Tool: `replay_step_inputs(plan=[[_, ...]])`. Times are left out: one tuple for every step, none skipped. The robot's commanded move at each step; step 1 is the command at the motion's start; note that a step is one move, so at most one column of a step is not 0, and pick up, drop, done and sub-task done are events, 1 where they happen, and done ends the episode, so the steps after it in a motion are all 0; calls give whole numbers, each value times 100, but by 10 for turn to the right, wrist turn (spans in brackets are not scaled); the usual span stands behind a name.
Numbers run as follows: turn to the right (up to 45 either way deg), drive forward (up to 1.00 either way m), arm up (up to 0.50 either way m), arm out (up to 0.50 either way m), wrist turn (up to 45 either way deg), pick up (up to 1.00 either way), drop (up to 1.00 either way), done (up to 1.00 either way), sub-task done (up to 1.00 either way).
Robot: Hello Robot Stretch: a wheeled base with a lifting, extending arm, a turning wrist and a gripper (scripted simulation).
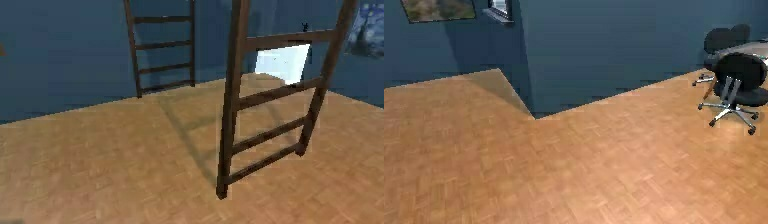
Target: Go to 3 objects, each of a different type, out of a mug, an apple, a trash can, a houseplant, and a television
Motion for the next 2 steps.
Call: replay_step_inputs(plan=[[450, 0, 0, 0, 0, 0, 0, 0, 0], [450, 0, 0, 0, 0, 0, 0, 0, 0]])
